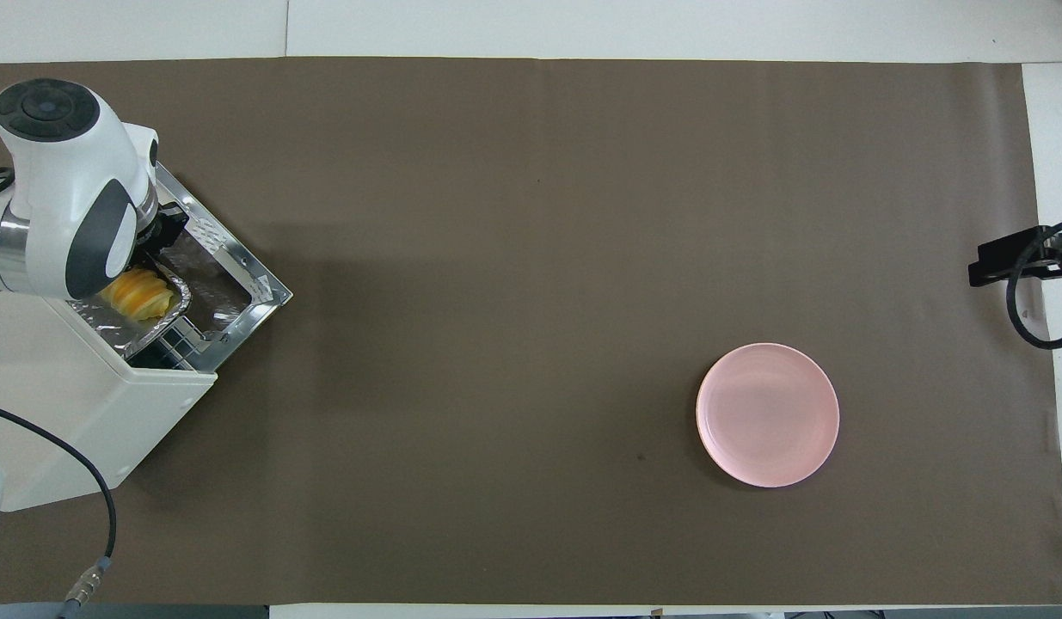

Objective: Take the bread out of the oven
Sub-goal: 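Carry the foil tray toward the table center with the left gripper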

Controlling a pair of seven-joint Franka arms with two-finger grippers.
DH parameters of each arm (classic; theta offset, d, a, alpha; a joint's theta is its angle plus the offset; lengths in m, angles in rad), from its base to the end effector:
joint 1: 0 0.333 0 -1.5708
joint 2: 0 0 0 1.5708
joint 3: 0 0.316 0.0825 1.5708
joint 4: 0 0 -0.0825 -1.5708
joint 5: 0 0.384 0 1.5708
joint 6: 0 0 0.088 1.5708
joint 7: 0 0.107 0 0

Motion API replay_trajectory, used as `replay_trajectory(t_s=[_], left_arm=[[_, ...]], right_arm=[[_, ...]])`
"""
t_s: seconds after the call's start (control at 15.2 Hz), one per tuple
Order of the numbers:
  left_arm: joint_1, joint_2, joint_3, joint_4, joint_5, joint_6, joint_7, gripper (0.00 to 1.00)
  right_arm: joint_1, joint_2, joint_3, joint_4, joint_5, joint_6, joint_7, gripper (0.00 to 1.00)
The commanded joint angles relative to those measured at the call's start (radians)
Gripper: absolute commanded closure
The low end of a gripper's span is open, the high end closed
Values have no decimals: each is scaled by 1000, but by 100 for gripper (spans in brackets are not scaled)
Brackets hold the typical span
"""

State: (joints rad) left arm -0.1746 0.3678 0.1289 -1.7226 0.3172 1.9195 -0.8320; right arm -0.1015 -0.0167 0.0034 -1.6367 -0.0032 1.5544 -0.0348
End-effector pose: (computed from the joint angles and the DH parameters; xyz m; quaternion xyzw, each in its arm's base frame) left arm 0.6353 -0.0139 0.3645 -0.9316 -0.3122 0.0050 0.1862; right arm 0.5429 -0.0538 0.6013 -0.9990 0.0316 0.0328 0.0006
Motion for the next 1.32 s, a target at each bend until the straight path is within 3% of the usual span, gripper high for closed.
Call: replay_trajectory(t_s=[0.0,0.33,0.66,0.79,1.25], left_arm=[[17,-20,-3,20,14,1,56,100],[-57,19,-12,125,-125,16,60,100],[-247,71,-14,262,-251,-25,63,100],[-296,85,-15,290,-357,-19,65,100],[-538,222,-26,392,-371,-19,67,100]], right_arm=[[-7,-14,7,-11,-8,-10,-5,0],[-7,-14,7,-11,-8,-10,-5,0],[-7,-14,7,-11,-8,-10,-5,0],[-7,-14,7,-11,-8,-10,-5,0],[-7,-14,7,-11,-8,-10,-5,0]])
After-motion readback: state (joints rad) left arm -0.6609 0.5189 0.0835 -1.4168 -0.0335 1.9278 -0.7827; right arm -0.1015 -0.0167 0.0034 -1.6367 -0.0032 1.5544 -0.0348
